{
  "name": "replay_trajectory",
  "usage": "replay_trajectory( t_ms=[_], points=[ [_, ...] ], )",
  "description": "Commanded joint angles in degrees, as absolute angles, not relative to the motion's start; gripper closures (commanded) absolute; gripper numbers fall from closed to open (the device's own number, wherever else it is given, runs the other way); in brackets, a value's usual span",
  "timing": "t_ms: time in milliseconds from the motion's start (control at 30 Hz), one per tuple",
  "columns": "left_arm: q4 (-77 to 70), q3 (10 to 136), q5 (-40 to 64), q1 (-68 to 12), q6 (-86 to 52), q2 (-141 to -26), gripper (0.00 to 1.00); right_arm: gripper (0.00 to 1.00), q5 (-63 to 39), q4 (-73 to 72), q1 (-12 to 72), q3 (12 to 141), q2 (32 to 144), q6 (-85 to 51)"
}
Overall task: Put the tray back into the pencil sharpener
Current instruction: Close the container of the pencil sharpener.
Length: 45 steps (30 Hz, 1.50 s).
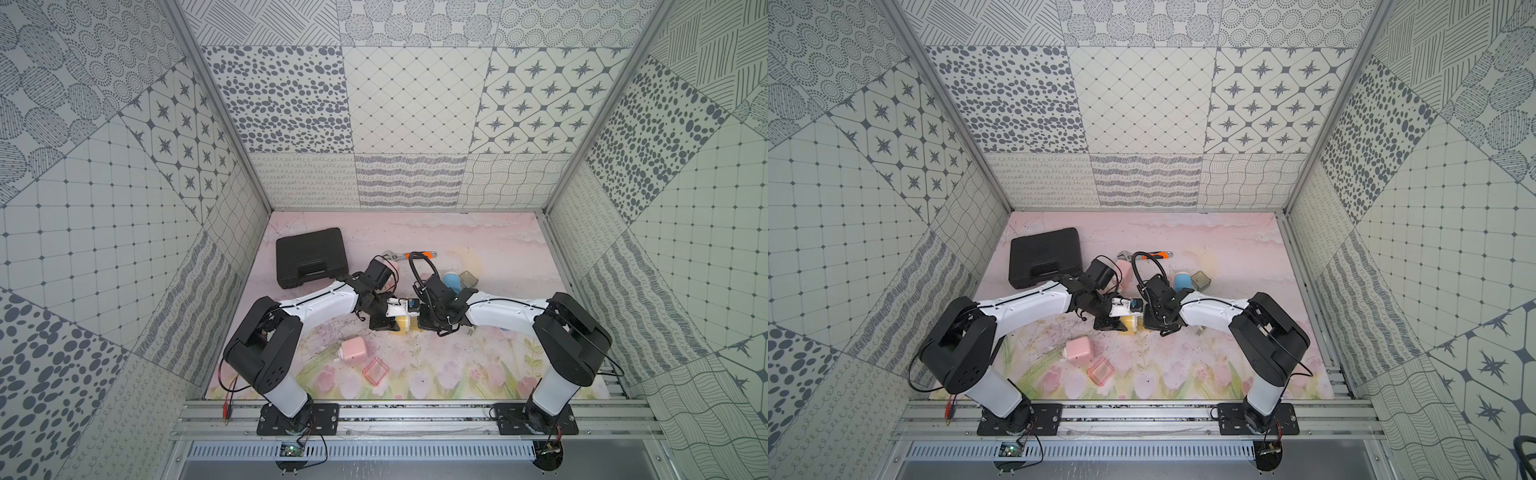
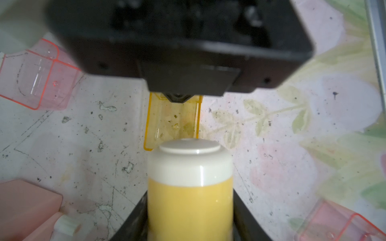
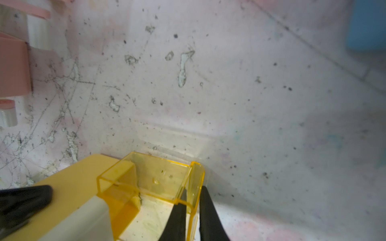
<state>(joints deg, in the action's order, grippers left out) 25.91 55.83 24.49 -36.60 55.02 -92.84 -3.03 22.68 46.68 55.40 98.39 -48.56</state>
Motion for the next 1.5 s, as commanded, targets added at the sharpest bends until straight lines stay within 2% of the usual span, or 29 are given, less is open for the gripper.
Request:
replay_trajectory(
  t_ms=[0,300,567,900,1167,1367,1467],
  points=[
    [23.69,55.93,21.56,-37.86,58.27,-93.24,0.57,0.85,-6.58,18.79,47.15,55.75,96.47,-45.77],
    [23.64,55.62,21.33,-38.07,59.74,-92.29,0.57,0.84,-6.84,14.48,47.2,50.39,91.77,-44.97],
    [24.76,55.62,22.86,-38.32,60.14,-92.29,0.57,0.82,-7.98,11.49,47.24,51.43,94.78,-49.3],
    [24.56,55.84,21.04,-38.32,58.54,-92.25,0.56,0.89,-2.84,11.81,47.33,49.79,93.24,-56.6],
    [23.54,55.82,21.67,-38.3,57.32,-92.13,0.57,0.78,-6.85,2.57,47.66,47.0,92.64,-58.52],
    [21.58,56.17,19.23,-38.32,56.5,-92.99,0.6,0.74,-1.11,9.01,46.18,43.44,85.01,-61.08],
    [21.48,56.16,19.52,-38.32,56.35,-93.07,0.61,0.79,1.55,14.01,46.19,44.36,84.4,-61.2]
  ],
)
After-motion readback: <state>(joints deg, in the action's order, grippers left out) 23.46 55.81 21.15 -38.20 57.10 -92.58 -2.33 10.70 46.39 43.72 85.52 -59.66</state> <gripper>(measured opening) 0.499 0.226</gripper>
